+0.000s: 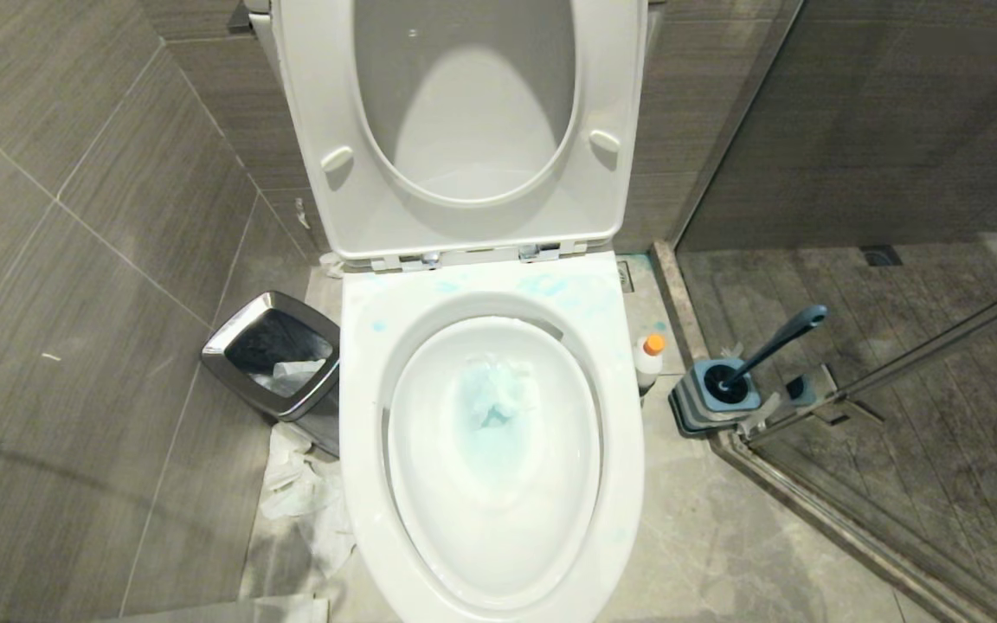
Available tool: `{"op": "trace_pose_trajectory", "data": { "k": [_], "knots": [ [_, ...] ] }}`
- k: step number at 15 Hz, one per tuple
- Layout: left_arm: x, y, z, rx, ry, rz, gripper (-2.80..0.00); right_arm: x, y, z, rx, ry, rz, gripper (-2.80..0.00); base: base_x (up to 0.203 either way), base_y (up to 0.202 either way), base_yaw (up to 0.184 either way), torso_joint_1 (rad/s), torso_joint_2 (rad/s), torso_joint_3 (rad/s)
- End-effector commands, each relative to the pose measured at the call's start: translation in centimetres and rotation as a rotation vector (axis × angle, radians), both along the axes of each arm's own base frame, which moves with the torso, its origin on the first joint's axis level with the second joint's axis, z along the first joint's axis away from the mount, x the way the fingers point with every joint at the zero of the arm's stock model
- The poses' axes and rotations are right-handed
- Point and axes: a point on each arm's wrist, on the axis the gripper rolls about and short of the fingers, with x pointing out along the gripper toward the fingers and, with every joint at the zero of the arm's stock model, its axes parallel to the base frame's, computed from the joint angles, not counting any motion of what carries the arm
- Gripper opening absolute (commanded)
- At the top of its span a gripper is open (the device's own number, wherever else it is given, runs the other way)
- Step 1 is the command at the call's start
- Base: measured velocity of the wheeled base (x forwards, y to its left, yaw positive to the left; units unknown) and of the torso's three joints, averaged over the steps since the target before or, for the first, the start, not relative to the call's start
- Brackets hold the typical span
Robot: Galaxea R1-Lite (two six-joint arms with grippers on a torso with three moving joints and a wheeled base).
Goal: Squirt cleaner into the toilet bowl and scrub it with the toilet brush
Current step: Pour in the cleaning agent
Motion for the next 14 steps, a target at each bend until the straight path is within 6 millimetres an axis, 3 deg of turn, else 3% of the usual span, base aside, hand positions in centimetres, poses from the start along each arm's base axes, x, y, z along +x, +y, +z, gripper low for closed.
{"op": "trace_pose_trajectory", "data": {
  "k": [1,5,9,14],
  "knots": [
    [-3.9,0.3,-1.0,-0.001,-0.057,0.027,-2.8,0.0,0.0,0.0,0.0,0.002,0.001,-2.8,0.0,0.0,0.0,0.0,0.0,0.0],
    [-9.3,0.1,-4.8,-0.014,-0.111,0.102,-2.8,0.0,0.0,0.0,0.0,0.002,0.001,-2.8,0.0,0.0,0.0,0.0,0.0,0.0],
    [-13.4,-0.1,-9.4,-0.028,-0.101,0.121,-2.8,0.0,0.0,0.0,0.0,0.002,0.001,-2.8,0.0,0.0,0.0,0.0,0.0,0.0],
    [-14.5,0.1,-14.4,-0.007,-0.051,0.11,-2.8,0.0,0.0,0.0,0.0,0.002,0.001,-2.8,0.0,0.0,0.0,0.0,0.0,0.0]
  ]
}}
